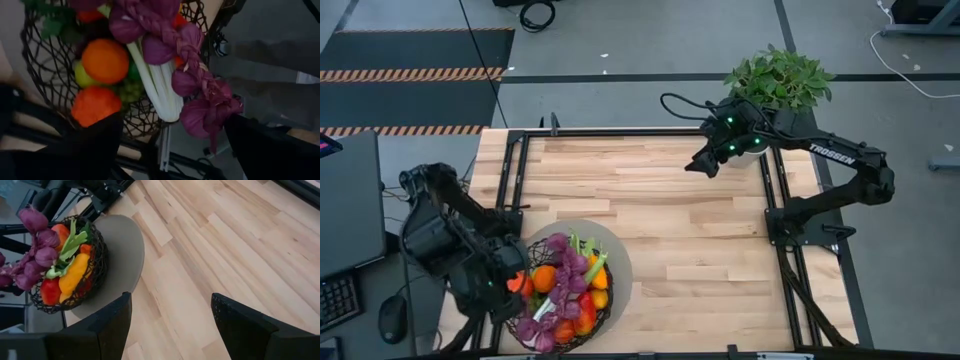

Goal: Build produce basket
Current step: Put the purple garlic into the black basket, then return to Home Position

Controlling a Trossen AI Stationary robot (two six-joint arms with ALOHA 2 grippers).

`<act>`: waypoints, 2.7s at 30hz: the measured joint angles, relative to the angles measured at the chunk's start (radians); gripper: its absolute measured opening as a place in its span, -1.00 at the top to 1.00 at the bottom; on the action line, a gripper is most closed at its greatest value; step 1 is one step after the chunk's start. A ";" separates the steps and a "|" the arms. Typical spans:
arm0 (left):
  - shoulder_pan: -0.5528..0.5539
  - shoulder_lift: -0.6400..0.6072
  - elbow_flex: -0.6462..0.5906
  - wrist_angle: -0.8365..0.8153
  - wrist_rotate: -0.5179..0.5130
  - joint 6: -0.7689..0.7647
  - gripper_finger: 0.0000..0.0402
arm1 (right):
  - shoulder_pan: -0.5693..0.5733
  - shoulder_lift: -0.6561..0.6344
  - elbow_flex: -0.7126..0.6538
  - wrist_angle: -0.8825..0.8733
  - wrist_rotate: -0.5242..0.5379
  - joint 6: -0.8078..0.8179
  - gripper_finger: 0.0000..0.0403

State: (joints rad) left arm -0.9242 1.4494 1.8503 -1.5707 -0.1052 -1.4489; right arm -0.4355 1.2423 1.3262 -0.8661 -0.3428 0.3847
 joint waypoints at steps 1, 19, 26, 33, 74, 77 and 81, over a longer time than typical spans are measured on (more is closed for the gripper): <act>0.012 -0.005 0.000 0.000 0.000 0.026 -0.76 | 0.010 0.000 0.000 0.000 0.009 0.006 -0.37; -0.012 -0.099 -0.230 -0.003 0.211 0.274 -0.76 | 0.228 0.005 0.000 0.215 0.127 0.095 -0.37; 0.031 -0.112 -0.222 0.000 0.347 0.438 -0.76 | 0.316 0.090 0.000 0.337 0.141 0.129 -0.37; 0.034 -0.111 -0.221 0.000 0.497 0.717 -0.76 | 0.378 0.217 0.000 0.431 0.079 0.198 -0.37; 0.780 -0.161 -0.221 0.862 -0.295 1.136 0.85 | 0.294 -0.260 0.000 -0.028 0.258 0.043 0.07; 0.766 -0.189 -0.221 0.819 -0.334 1.177 0.94 | 0.307 -0.311 -0.006 -0.075 0.327 0.023 0.29; 0.746 -0.237 -0.228 0.729 -0.422 1.214 0.98 | 0.304 -0.406 -0.105 -0.031 0.332 0.056 0.61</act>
State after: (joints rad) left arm -0.1787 1.2127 1.6220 -0.8413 -0.5271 -0.2346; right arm -0.1316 0.8364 1.2210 -0.8976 -0.0111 0.4410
